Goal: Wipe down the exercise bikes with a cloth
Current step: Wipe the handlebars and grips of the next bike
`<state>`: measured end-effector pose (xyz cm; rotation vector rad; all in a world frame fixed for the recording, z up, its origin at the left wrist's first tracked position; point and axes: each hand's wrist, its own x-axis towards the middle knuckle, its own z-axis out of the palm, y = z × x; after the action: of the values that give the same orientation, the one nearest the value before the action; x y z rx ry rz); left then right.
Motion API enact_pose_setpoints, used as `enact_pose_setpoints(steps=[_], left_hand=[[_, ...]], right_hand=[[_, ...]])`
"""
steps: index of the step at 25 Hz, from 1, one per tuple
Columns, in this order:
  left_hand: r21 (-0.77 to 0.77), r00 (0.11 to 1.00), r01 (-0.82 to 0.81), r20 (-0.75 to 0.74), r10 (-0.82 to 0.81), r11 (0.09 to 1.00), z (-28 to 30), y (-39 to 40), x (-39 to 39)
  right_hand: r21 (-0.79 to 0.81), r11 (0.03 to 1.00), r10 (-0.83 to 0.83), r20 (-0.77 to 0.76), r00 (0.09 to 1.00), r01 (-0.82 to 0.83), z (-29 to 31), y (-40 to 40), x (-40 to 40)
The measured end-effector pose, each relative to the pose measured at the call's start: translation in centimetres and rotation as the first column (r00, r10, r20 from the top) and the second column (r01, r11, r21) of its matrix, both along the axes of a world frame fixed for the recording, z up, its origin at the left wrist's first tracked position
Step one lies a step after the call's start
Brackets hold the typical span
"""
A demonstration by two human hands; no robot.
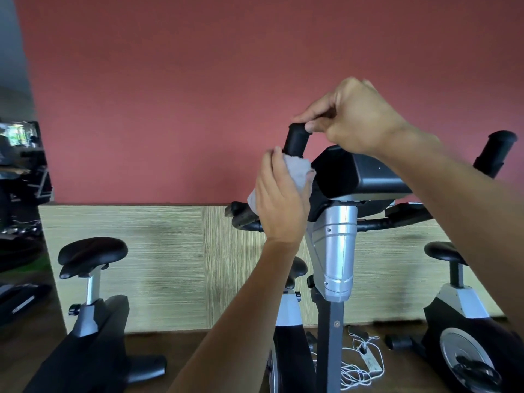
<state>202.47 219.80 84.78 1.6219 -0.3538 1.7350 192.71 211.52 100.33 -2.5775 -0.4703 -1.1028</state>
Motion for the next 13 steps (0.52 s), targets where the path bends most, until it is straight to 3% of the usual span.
enact_pose_setpoints(steps=[6, 10, 13], left_hand=[[0.014, 0.998, 0.063, -0.032, -0.063, 0.998, 4.3, -0.1, -1.4], [0.048, 0.994, 0.088, -0.065, -0.085, 0.995, 0.5, 1.0, -0.3], [0.136, 0.948, 0.253, -0.23, -0.218, 0.958, -3.0, 3.4, 0.2]], right_hand=[[-0.006, 1.0, 0.002, 0.042, 0.999, -0.002, -0.5, -0.1, 0.1], [0.019, 0.998, 0.06, 0.074, 0.995, -0.061, -1.1, -0.1, -0.1], [0.021, 0.999, 0.046, 0.105, 0.993, -0.048, -1.8, 0.1, 0.2]])
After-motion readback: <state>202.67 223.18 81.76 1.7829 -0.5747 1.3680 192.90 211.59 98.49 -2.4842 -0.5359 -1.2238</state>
